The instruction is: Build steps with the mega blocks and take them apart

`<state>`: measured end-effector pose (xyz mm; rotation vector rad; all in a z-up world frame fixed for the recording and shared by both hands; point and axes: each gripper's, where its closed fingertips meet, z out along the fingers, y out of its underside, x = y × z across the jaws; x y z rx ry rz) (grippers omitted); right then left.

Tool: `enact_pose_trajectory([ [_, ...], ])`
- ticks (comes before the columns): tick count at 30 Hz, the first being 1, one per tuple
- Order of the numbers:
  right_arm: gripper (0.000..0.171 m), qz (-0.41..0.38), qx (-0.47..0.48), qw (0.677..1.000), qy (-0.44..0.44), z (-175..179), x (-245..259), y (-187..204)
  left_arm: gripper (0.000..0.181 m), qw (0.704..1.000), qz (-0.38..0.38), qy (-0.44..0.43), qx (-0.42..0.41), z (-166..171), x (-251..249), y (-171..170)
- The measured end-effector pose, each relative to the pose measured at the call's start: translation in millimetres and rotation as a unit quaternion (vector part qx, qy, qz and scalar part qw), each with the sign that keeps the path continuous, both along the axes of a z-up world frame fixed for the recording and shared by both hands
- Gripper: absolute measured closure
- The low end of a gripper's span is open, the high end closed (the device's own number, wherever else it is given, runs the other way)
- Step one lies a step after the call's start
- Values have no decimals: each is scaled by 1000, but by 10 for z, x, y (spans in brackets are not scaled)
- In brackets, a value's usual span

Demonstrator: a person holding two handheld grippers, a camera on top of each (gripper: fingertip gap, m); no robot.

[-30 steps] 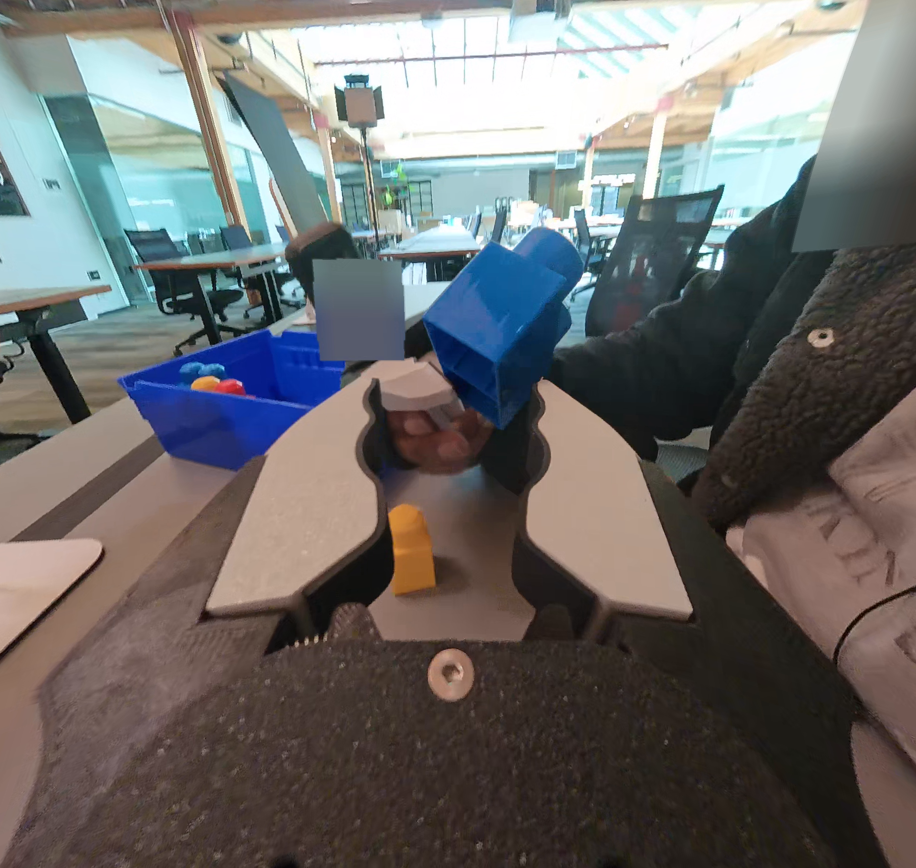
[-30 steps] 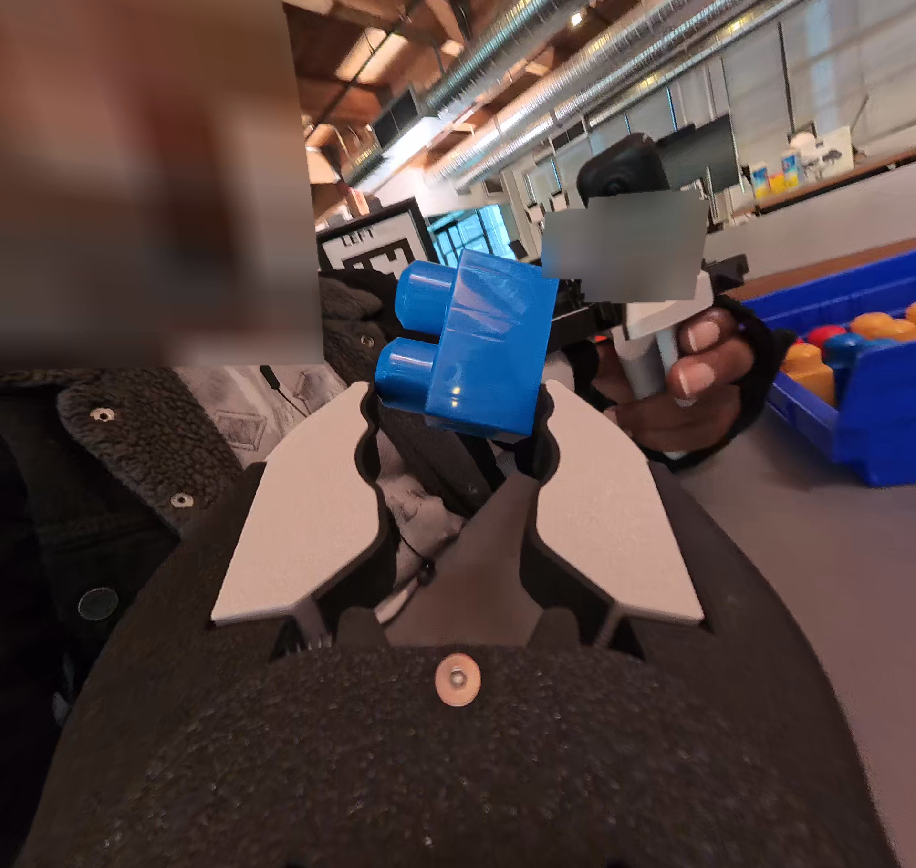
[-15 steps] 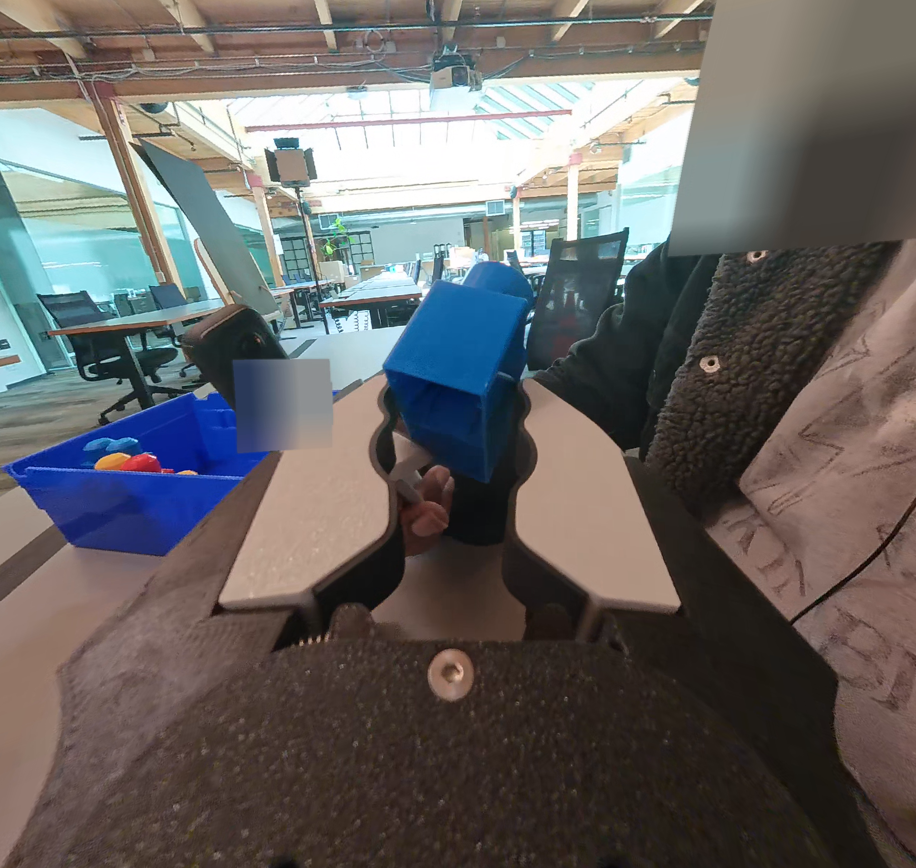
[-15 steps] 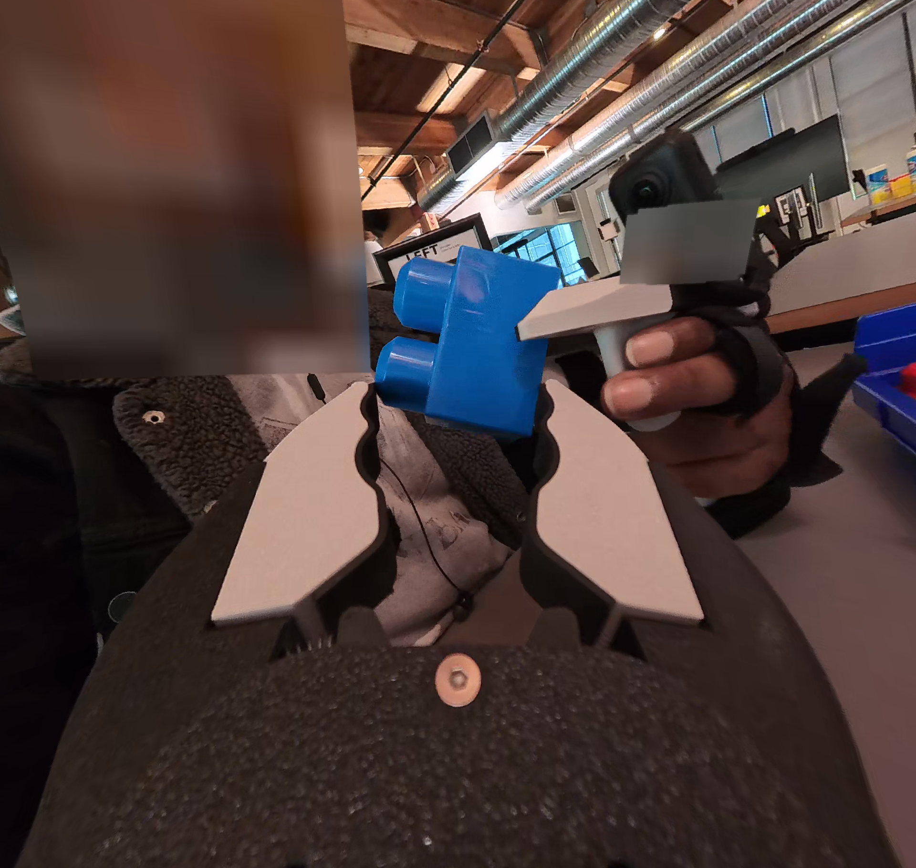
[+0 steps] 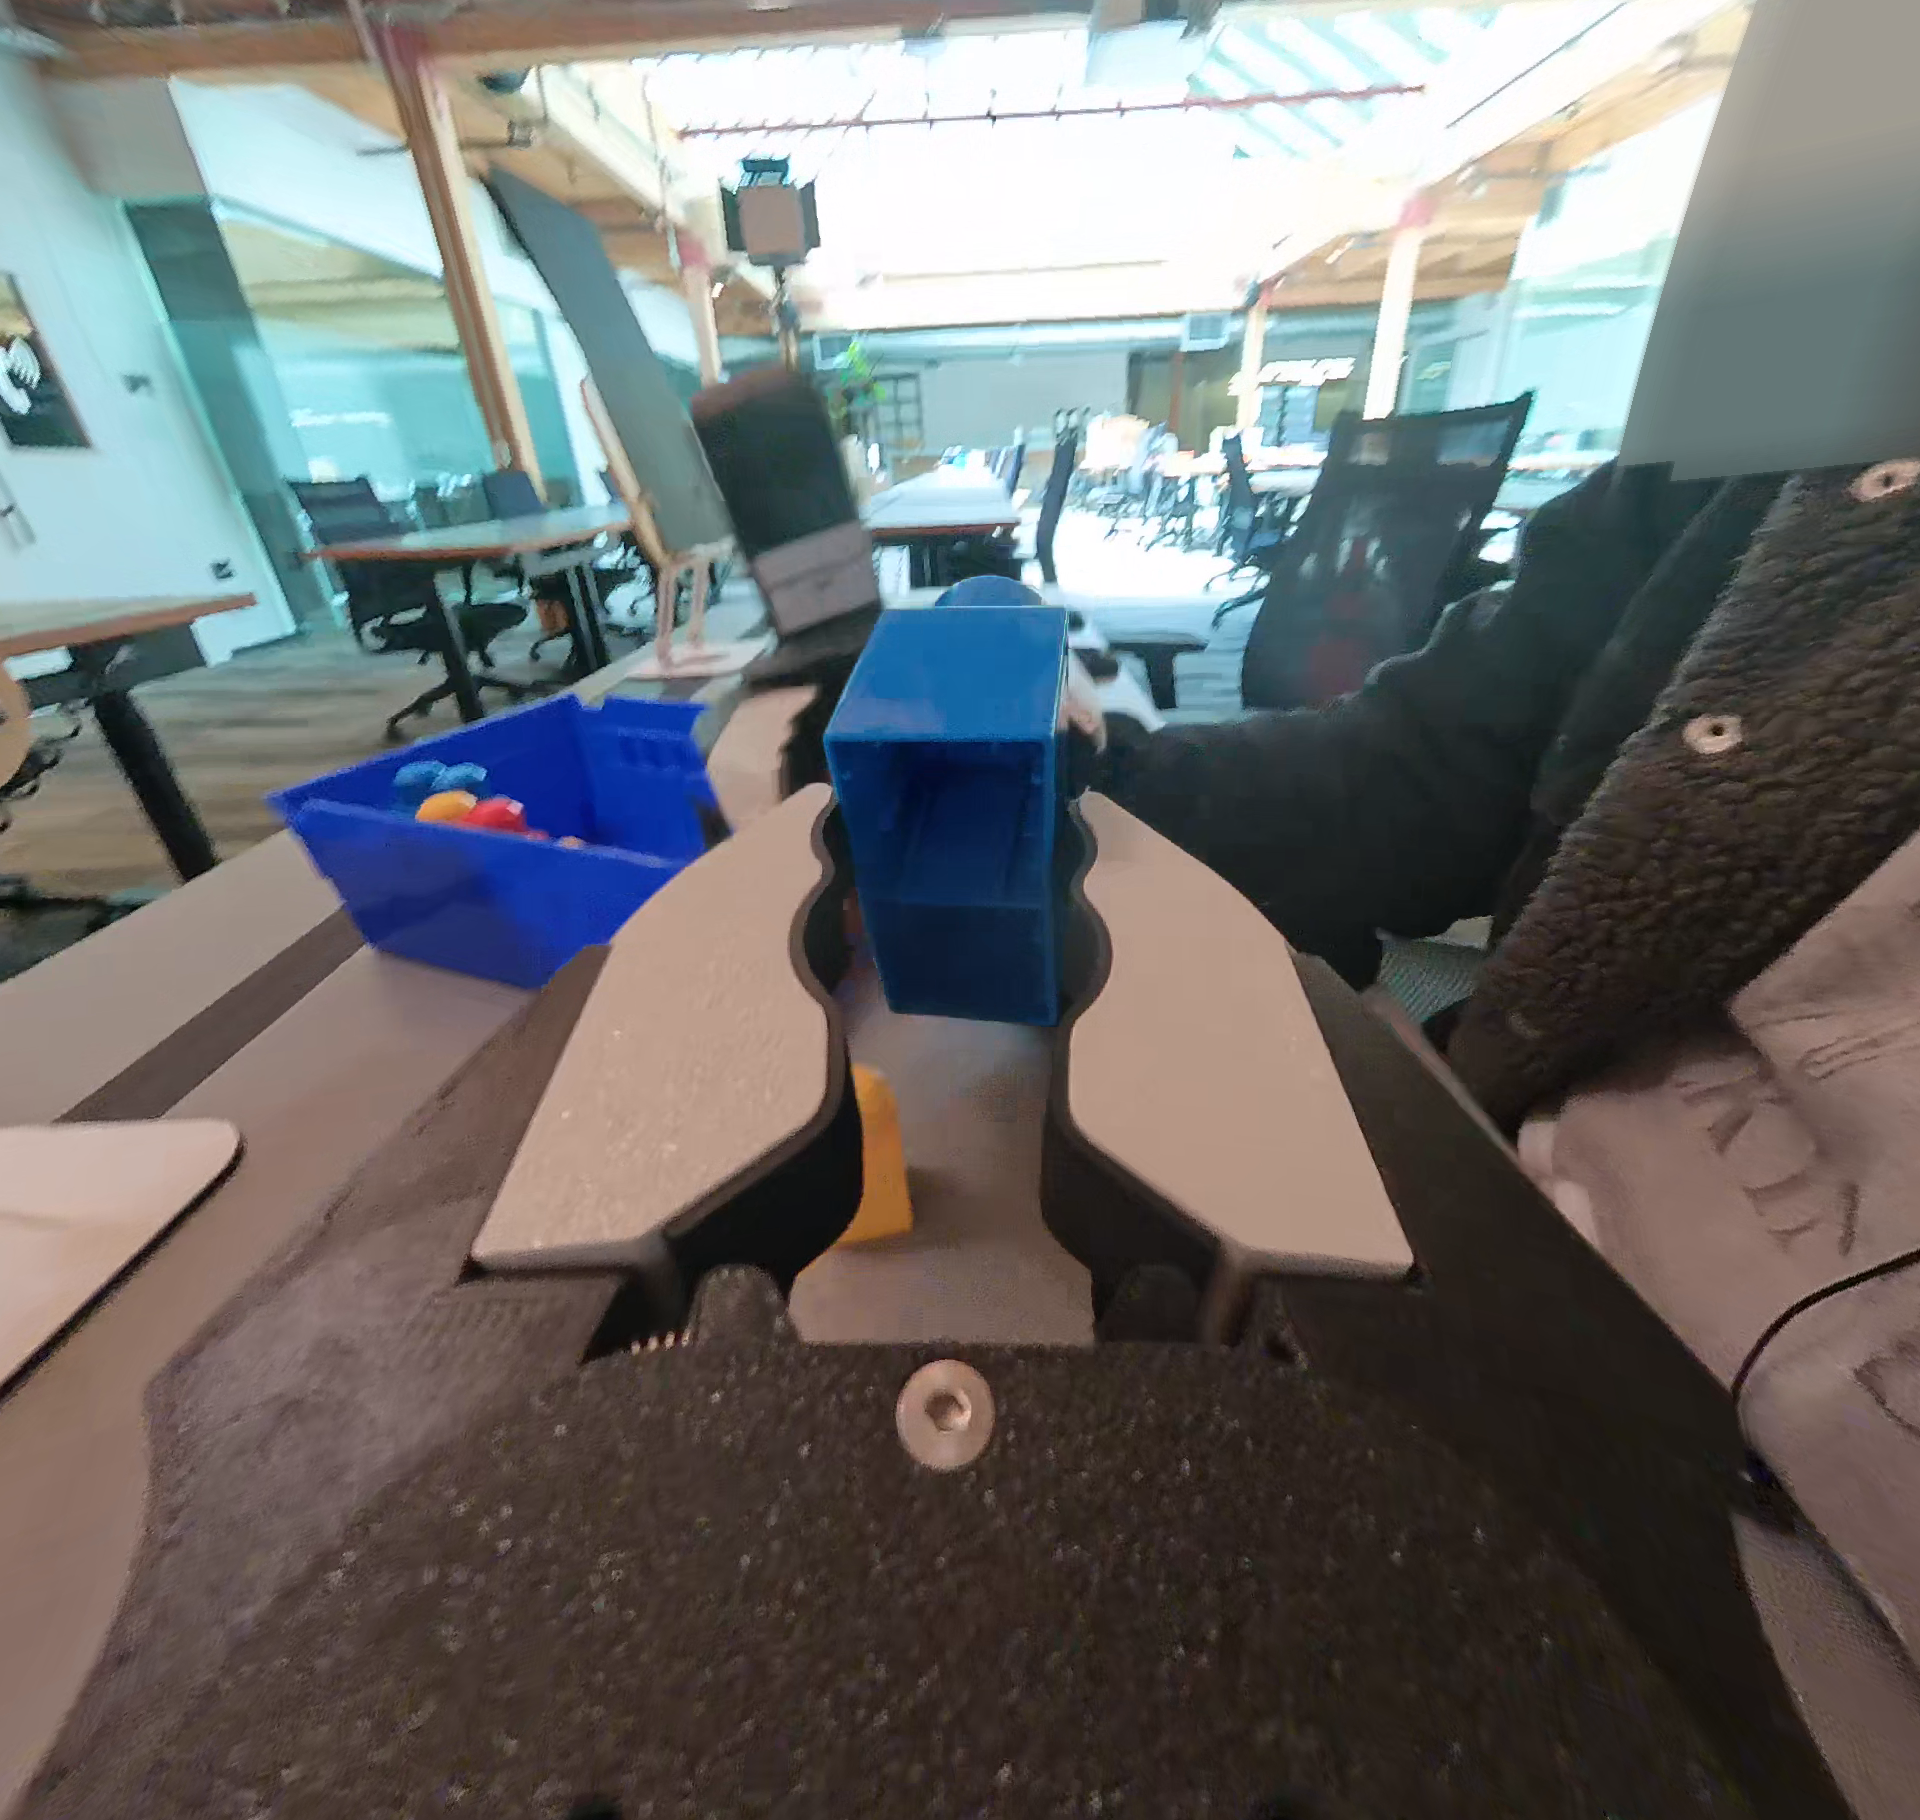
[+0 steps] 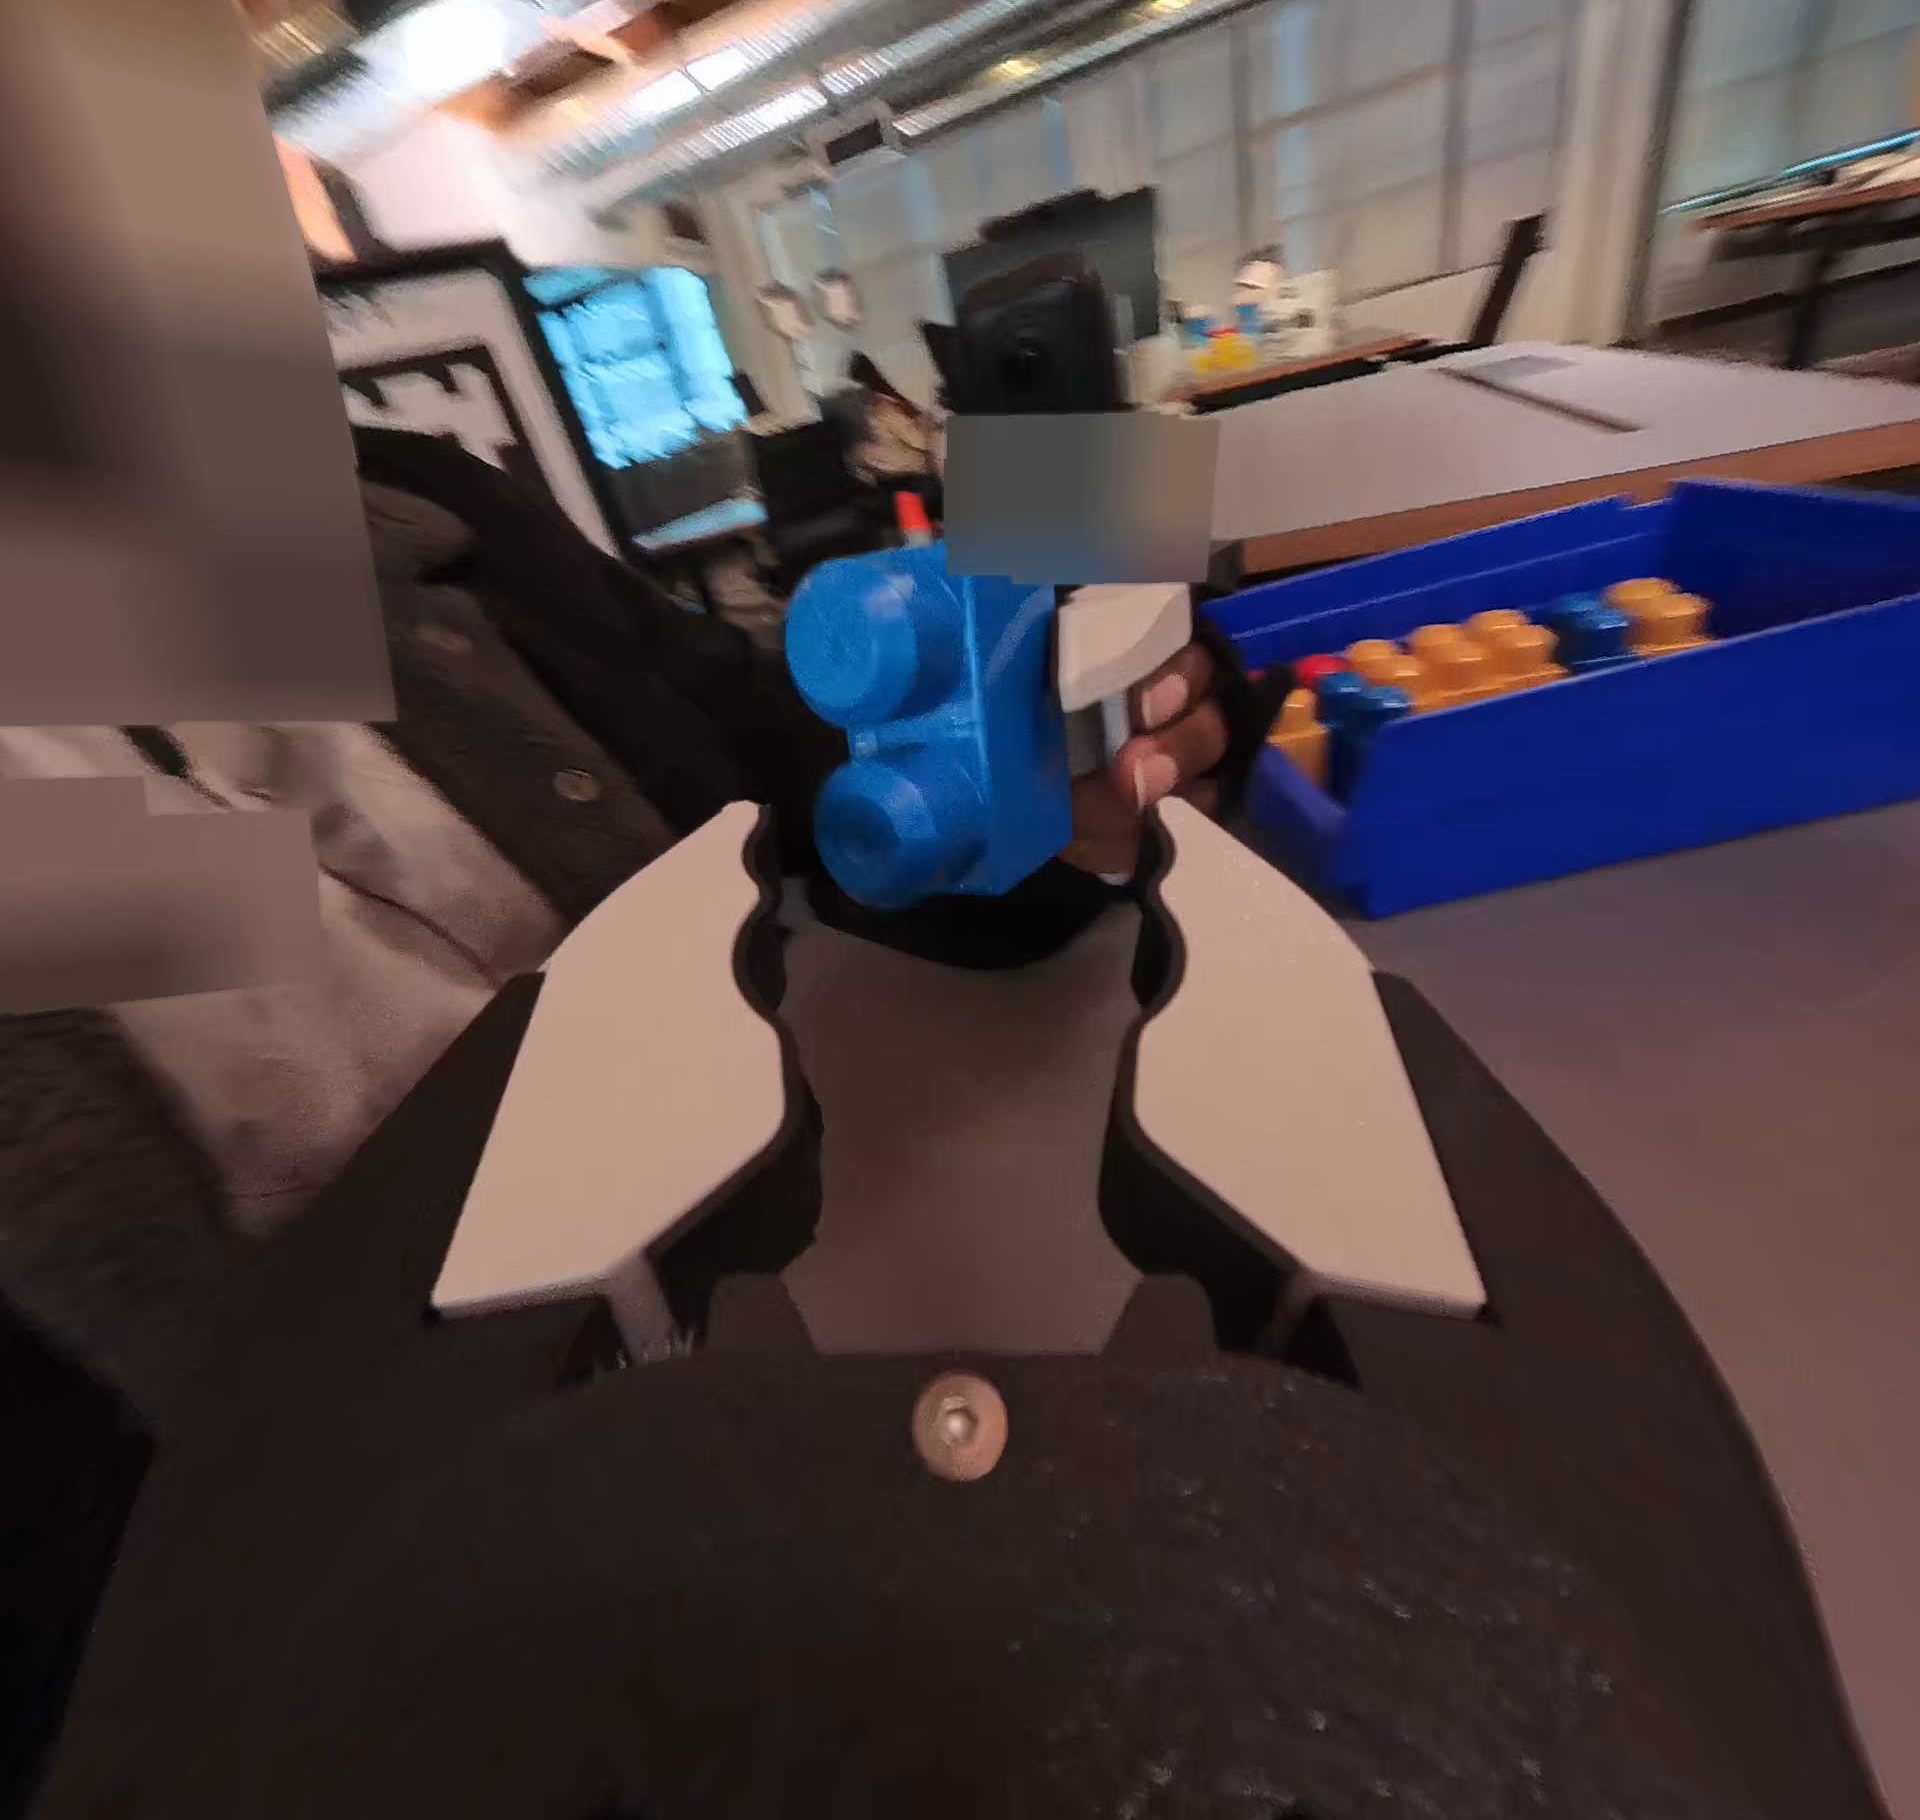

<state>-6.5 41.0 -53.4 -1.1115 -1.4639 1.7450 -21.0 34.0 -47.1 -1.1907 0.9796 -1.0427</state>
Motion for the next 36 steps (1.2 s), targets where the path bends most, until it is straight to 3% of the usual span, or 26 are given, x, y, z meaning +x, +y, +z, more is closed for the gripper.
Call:
enact_pose_trajectory([
  [6, 123, -114, 112, 987, -14, -1, -16, 186, 143, 995, 49, 80, -38, -316, -17, 232],
  [11, 142, -126, 143, 980, -51, -176, -97, 198, 144, 992, 62, 101, -46, -408, -7, 278],
  [18, 142, -109, 104, 989, 3, -89, -119, 153, 142, 997, 37, 50, -52, -278, -3, 222],
  [28, 142, -99, 105, 989, -2, -129, -145, 117, 144, 995, 28, 76, -57, -330, 29, 190],
  [30, 141, -105, 118, 987, -21, -136, -115, 144, 144, 995, 32, 80, -56, -337, 20, 202],
  [33, 125, -123, 160, 976, -82, -204, 17, 243, 144, 994, 40, 78, -58, -338, -38, 250],
  [36, 125, -144, 243, 938, -201, -540, 223, 384, 144, 994, 45, 69, -65, -352, -88, 306],
])
